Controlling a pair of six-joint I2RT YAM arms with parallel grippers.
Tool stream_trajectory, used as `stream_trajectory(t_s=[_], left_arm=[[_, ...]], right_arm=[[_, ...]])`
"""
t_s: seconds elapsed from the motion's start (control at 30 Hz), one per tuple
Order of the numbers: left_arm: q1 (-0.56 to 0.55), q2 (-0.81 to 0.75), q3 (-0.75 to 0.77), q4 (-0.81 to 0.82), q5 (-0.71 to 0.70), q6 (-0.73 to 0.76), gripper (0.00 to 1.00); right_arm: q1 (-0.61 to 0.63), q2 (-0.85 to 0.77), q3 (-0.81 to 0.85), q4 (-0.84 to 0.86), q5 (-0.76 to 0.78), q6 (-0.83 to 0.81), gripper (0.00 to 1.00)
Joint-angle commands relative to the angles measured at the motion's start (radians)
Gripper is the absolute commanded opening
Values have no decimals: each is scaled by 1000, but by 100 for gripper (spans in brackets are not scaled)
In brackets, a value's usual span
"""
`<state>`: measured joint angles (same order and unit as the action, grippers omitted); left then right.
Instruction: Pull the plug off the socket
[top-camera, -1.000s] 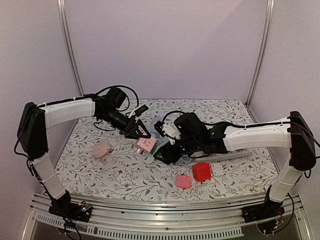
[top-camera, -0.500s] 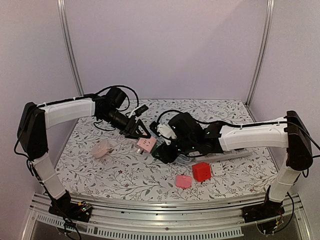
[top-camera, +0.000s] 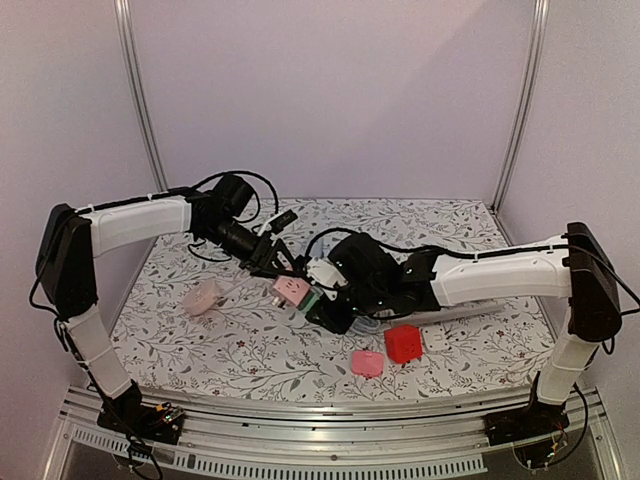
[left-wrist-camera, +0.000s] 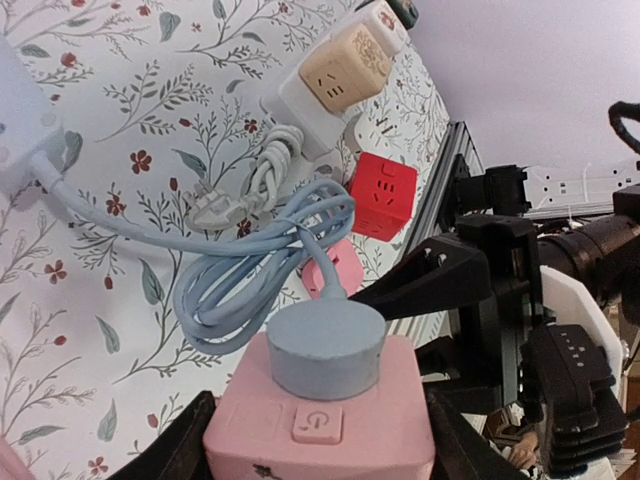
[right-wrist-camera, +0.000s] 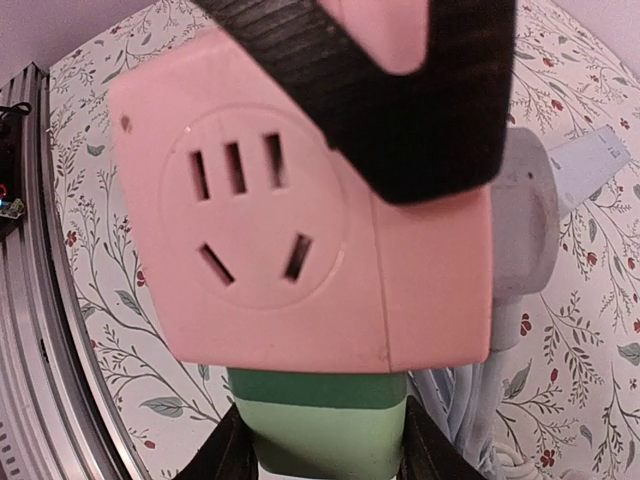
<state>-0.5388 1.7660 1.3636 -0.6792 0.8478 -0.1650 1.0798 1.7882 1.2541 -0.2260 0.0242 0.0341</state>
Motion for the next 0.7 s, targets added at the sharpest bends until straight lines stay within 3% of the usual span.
stream_trajectory(t_s=[0.0, 0.13, 0.67], left_arm=[[-19, 5, 48, 13, 87, 21, 27], [-25, 19, 54, 0, 88, 28, 26], [-36, 43, 72, -35, 93, 50, 25]], right_arm=[[3, 8, 31, -24, 40, -13, 35], [5, -1, 33, -32, 53, -40, 25], [49, -34, 38, -71, 87, -189, 17]])
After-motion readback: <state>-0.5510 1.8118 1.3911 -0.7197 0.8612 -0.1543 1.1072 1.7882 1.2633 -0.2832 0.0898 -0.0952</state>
